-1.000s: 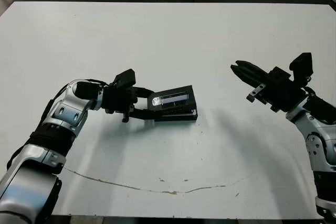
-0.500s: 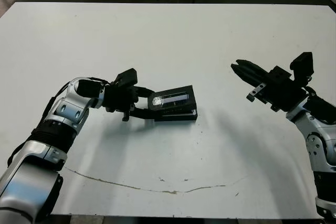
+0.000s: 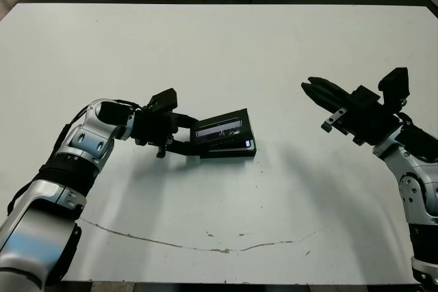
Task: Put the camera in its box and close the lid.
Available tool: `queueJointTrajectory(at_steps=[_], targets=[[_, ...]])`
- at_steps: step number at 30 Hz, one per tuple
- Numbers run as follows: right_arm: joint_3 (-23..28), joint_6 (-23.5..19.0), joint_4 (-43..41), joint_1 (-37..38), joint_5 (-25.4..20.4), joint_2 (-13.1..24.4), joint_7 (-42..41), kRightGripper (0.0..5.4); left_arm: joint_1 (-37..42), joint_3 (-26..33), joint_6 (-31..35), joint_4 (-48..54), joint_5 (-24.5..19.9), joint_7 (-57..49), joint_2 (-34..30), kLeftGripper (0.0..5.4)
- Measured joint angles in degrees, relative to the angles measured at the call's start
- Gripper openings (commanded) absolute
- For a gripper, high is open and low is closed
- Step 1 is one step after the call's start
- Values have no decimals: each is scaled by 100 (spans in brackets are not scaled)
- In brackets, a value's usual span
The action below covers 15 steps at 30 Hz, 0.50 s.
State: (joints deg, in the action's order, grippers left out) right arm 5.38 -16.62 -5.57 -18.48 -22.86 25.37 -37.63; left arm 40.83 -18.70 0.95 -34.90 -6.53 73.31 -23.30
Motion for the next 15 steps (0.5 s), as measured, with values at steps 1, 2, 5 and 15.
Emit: queueJointTrajectory(at_steps=[1,2,5,15], targets=[[-2,0,0,0,1,0,0,0,-11,13,-39,-1,0,-1,-7,221],[-4,0,0,0,5,0,-1,0,-28,33,-84,-5,1,-5,-17,221],[-7,0,0,0,5,0,-1,0,-48,111,-253,-84,-2,-16,-37,221],[-8,0,6,1,1,0,-18,0,-61,264,-467,-367,-73,-58,51,208]])
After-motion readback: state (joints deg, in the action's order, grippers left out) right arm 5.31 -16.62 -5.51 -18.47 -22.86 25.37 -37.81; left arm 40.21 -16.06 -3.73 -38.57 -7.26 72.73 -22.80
